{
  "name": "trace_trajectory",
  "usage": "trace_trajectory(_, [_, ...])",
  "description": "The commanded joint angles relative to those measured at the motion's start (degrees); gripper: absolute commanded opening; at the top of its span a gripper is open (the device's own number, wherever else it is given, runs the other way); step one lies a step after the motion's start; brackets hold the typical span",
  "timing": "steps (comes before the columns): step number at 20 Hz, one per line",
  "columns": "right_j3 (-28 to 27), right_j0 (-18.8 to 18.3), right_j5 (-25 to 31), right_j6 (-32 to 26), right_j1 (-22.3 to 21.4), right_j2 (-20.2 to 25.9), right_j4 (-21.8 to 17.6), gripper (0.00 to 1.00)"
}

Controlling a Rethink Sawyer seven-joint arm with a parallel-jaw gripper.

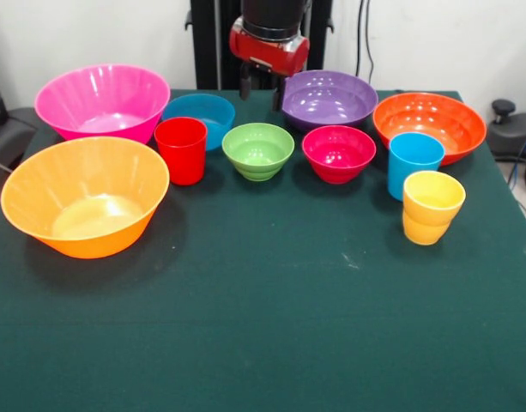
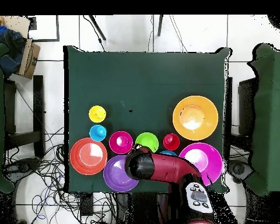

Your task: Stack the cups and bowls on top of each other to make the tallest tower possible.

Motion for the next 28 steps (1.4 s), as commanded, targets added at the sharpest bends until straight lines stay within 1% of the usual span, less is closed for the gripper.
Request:
trace_trajectory(1, [2.44, 2.31, -0.49, 12.12, 3.09, 1.32, 5.30, 1.00])
trace_trajectory(6, [4.65, 3.13, -2.40, 14.47, 3.70, 0.75, 8.89, 1.00])
trace_trajectory(11, [5.48, 3.44, -3.10, 14.34, 3.62, 0.46, 10.70, 1.00])
trace_trajectory(13, [5.95, 3.84, -3.09, 15.18, 3.60, -0.05, 11.74, 1.00])
trace_trajectory(16, [6.30, 3.69, -4.38, 16.07, 4.69, -0.23, 12.89, 1.00])
trace_trajectory(18, [6.54, 2.93, -5.10, 16.15, 5.65, 0.34, 13.44, 1.00])
trace_trajectory(21, [6.69, 1.99, -6.79, 15.57, 6.62, 1.12, 13.23, 1.00])
trace_trajectory(28, [7.45, 2.02, -7.99, 16.31, 6.94, 1.66, 13.96, 1.00])
